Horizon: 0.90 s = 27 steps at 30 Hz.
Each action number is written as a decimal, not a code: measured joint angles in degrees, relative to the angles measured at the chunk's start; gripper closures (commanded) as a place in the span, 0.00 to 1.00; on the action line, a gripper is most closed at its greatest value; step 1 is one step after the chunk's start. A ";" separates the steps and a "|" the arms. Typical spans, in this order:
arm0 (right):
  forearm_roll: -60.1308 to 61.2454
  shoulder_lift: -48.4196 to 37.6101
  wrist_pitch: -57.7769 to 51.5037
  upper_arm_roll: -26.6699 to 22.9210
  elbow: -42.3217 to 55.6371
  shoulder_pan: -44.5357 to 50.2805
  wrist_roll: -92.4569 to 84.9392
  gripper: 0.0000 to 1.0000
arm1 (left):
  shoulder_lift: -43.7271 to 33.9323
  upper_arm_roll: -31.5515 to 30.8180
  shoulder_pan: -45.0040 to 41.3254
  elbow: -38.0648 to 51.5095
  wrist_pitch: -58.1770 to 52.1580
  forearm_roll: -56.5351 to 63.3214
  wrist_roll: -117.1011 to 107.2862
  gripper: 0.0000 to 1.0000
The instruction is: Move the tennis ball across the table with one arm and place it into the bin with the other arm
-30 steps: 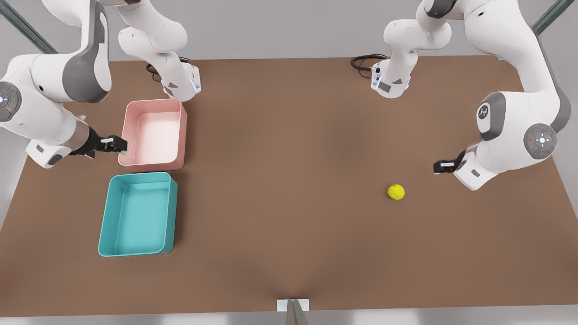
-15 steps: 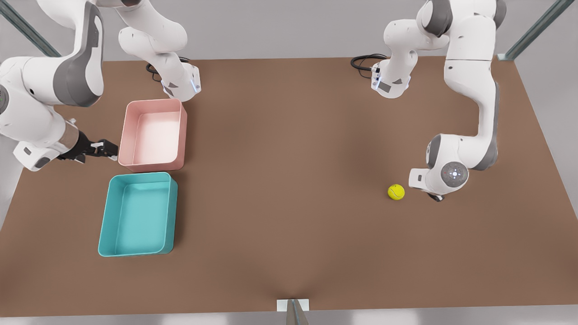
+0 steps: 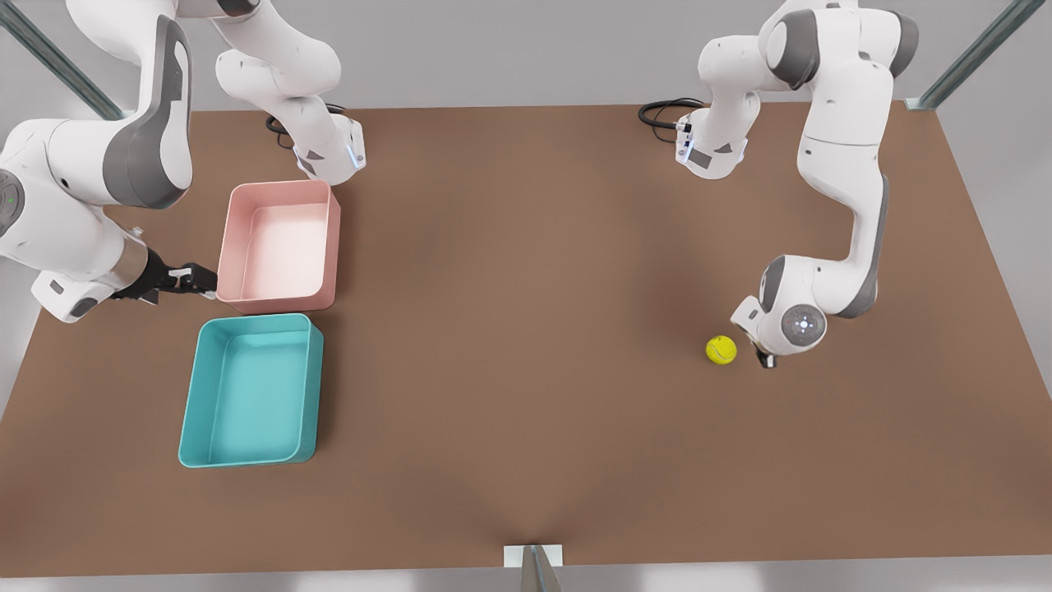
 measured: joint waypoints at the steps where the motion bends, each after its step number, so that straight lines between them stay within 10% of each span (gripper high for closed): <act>1: -0.01 0.00 0.00 0.00 -0.01 -0.01 -0.04 0.00 | 0.00 0.00 -0.07 -0.24 0.67 0.03 0.99 0.79; 20: -0.02 1.14 0.14 0.06 0.10 0.08 -0.47 0.00 | 2.03 0.03 -5.64 -1.63 5.44 -0.88 9.91 0.79; 27: -0.02 1.23 0.14 0.06 0.09 0.18 -0.55 0.00 | -0.27 -2.33 -11.98 7.79 2.15 -21.38 2.17 0.79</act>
